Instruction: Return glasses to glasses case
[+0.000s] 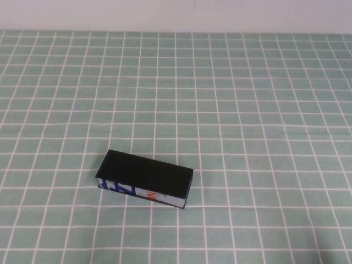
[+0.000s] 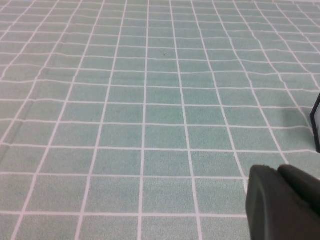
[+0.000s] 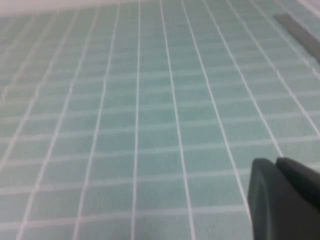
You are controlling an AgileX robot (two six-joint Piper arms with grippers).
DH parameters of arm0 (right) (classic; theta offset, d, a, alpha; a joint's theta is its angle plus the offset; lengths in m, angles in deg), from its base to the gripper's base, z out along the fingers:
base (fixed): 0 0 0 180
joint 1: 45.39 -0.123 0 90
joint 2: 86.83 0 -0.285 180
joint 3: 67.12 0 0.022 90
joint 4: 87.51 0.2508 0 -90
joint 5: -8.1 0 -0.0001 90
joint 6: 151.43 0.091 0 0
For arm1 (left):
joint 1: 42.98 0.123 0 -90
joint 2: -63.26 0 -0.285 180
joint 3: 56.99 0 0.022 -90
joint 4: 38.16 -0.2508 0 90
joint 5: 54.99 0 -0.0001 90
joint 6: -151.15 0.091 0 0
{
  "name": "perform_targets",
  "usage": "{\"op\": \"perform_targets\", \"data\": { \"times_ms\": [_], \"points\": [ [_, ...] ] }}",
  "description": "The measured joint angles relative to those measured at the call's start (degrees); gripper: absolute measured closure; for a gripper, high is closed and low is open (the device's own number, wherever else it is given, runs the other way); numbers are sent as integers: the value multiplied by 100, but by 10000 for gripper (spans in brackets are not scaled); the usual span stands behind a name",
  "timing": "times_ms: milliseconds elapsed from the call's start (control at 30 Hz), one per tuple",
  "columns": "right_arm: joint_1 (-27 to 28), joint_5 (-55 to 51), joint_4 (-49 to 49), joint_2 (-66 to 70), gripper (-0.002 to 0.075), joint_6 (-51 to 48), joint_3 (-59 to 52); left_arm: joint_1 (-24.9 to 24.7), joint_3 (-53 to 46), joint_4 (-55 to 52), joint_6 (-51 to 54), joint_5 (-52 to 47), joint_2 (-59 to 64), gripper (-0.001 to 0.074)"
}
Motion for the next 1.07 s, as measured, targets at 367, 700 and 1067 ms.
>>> {"op": "perform_targets", "data": {
  "times_ms": [367, 700, 1067],
  "points": [
    [0, -284, -115, -70, 737, -11, -27, 0, 0, 0, 0, -4, 0, 737],
    [0, -284, -115, -70, 738, -11, -27, -3, 0, 0, 0, -4, 0, 737],
    [0, -284, -115, -70, 738, -24, -27, -25, 0, -9, 0, -13, 0, 737]
  ]
}}
